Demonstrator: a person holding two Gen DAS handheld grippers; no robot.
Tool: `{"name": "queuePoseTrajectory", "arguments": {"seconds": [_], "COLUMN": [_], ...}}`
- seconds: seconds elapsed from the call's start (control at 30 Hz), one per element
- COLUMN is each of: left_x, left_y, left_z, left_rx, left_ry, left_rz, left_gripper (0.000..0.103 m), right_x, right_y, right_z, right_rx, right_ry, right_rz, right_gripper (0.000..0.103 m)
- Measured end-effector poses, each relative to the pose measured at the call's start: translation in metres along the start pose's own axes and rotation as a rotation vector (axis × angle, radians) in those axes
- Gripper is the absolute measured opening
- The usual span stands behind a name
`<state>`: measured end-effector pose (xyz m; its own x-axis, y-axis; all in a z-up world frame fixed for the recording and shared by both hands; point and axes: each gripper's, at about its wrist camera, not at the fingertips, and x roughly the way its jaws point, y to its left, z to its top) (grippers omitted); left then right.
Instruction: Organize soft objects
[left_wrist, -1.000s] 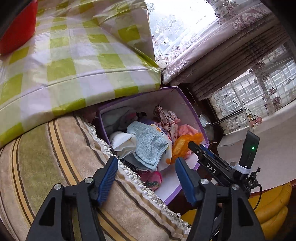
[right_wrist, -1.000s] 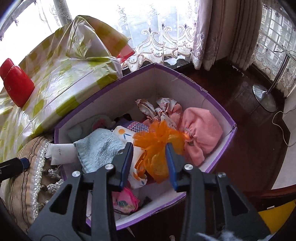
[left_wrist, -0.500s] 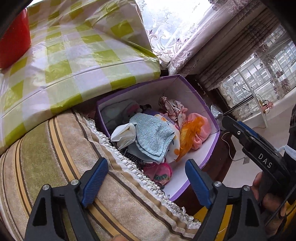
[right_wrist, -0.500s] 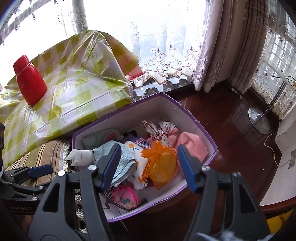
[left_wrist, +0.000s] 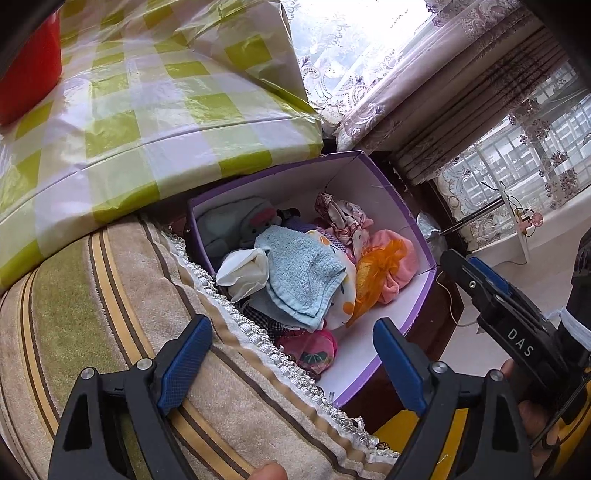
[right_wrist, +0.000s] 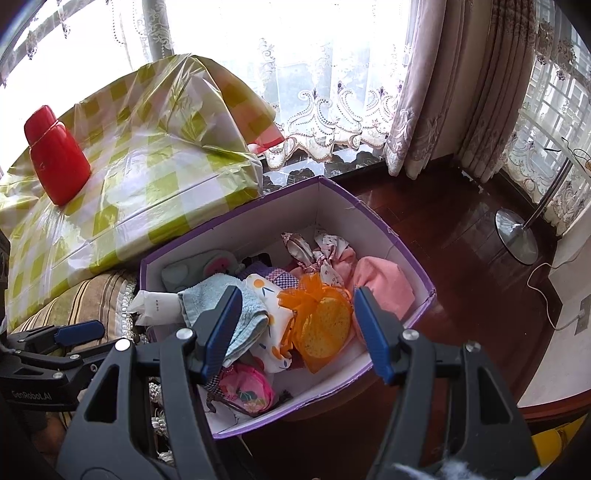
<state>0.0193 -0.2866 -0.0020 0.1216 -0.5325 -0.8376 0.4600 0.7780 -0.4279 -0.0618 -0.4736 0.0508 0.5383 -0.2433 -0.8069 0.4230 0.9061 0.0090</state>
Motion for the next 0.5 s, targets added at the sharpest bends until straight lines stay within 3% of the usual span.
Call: {"name": "queuePoseTrajectory", "arguments": {"seconds": [0.5], "left_x": [0.0004], "left_y": [0.0001], "left_z": [0.0000], "left_rx": [0.001], "left_ry": [-0.003], "left_rz": [0.001], "left_gripper": [0.090], "right_x": [0.0046], "right_y": [0.0006], "right_z": [-0.0035], "right_rx": [-0.002], "right_ry": [0.019], "right_rz": [0.000], "right_gripper": [0.067]}}
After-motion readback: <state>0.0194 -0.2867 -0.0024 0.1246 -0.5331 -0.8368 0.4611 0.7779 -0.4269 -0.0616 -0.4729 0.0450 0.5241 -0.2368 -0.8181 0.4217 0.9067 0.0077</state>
